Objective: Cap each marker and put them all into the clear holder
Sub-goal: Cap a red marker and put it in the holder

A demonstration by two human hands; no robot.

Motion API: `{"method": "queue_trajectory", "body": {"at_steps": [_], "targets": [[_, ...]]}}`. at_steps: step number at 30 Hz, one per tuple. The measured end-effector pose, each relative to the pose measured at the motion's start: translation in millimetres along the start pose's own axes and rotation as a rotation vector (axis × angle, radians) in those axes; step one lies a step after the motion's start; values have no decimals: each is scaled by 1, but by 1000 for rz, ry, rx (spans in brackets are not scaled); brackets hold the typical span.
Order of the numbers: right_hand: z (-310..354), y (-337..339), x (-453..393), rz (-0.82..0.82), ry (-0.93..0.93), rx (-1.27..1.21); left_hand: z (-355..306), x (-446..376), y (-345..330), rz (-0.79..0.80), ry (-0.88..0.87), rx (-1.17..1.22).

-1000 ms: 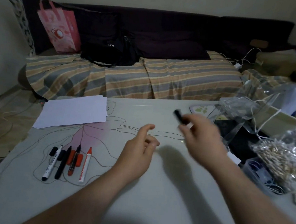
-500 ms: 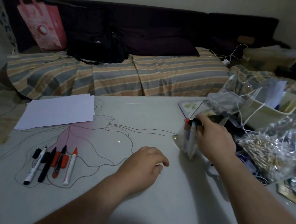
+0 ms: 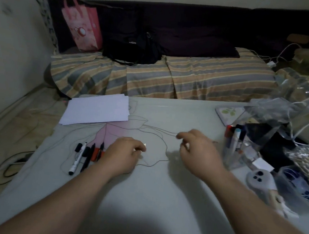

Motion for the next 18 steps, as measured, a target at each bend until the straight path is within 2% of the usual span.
{"method": "queue_trajectory", "body": {"at_steps": [3, 6, 9, 12, 18], "targets": [[43, -57, -6, 248, 114, -72, 55, 2, 25, -48, 179, -10], [87, -100, -10, 390, 194, -112, 102, 4, 39, -95, 312, -138], [121, -133, -11, 495, 259, -85, 127, 7, 39, -27, 399, -245], [134, -153, -17, 494, 269, -20, 130, 8, 36, 34, 407, -320], [125, -149, -23, 434, 187, 19, 112, 6, 31, 11, 354, -405]]}}
Point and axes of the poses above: each hand's wrist, its own x-axis away from the middle knuckle, its own y-axis out of the back of the hand, z = x × y, the point moved 3 cm from there along -x, towards the middle knuckle, and after that the axes turned 14 degrees about y, right-handed, at the moved point
